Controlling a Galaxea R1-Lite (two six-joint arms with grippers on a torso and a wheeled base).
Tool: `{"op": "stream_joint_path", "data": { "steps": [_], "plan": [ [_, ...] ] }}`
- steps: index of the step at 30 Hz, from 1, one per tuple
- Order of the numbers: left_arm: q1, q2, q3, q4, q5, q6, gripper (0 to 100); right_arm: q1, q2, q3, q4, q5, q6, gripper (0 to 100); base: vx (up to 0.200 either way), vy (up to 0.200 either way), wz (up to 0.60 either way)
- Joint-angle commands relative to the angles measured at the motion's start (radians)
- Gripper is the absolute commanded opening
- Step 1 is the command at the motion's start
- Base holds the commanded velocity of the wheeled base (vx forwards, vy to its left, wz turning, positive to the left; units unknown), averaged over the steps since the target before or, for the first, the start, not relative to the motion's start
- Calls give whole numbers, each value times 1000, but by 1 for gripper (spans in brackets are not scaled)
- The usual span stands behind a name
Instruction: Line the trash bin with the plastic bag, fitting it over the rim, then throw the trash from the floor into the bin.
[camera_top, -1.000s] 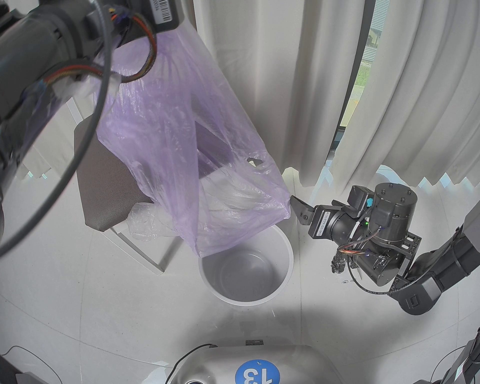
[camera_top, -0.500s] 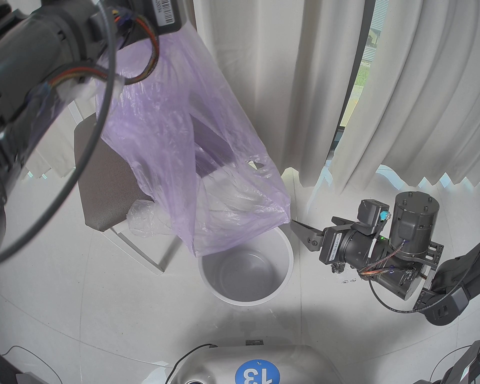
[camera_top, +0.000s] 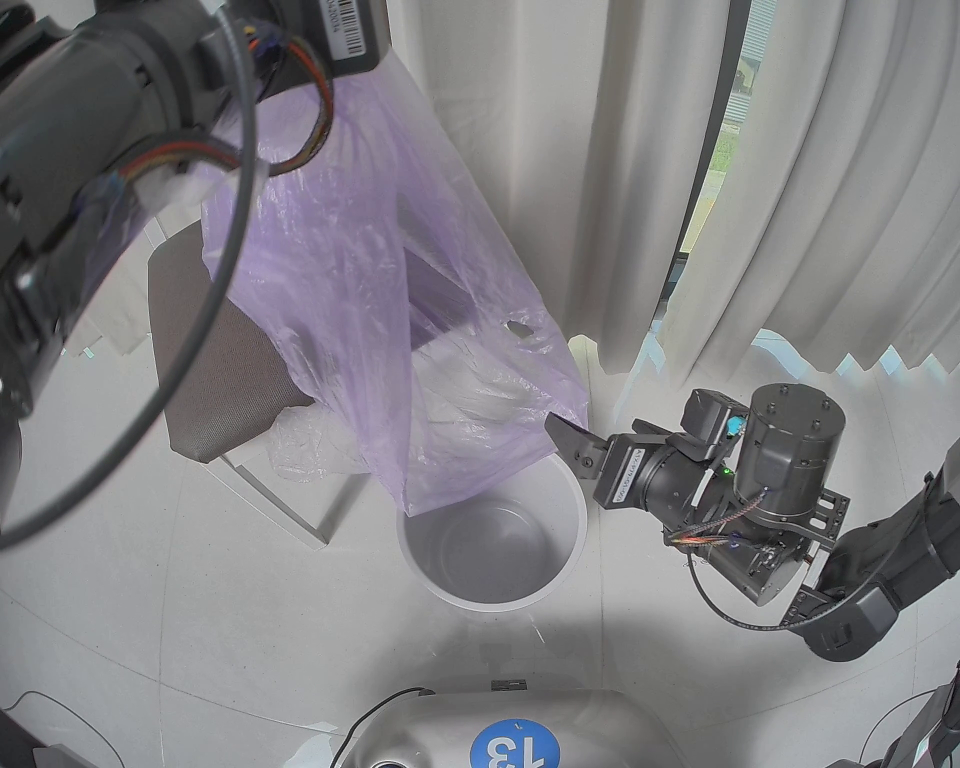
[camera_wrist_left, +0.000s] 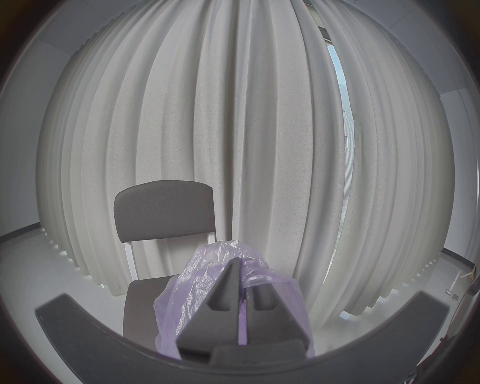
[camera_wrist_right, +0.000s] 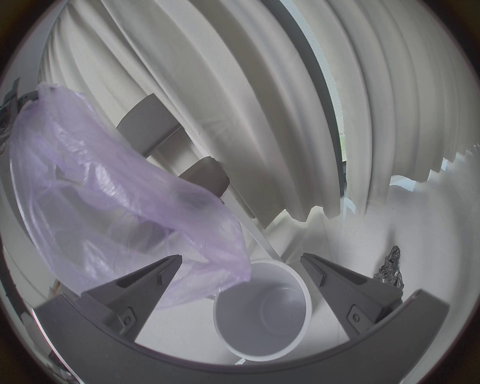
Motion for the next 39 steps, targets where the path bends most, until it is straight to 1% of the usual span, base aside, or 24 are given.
{"op": "stream_joint_path", "data": {
  "steps": [1, 6, 14, 18, 28, 39],
  "plan": [
    [-3, 8, -2, 0, 0, 0, 0, -2, 49, -39, -3, -9, 11, 100, 0, 0, 0],
    [-4, 11, 0, -16, 0, 11, 0, -5, 68, -62, -3, -18, 28, 100, 0, 0, 0],
    [-4, 16, -3, -19, -2, 14, 0, -11, 94, -85, -3, -45, 26, 100, 0, 0, 0],
    [-4, 16, 0, -19, -2, 14, 0, -12, 108, -85, -3, -47, 26, 100, 0, 0, 0],
    [-14, 16, 0, -20, -2, 14, 0, -60, 147, -109, -3, -50, 26, 100, 0, 0, 0],
    [-14, 11, 1, -20, -2, 14, 0, -81, 158, -120, -3, -49, 26, 100, 0, 0, 0]
  ]
}}
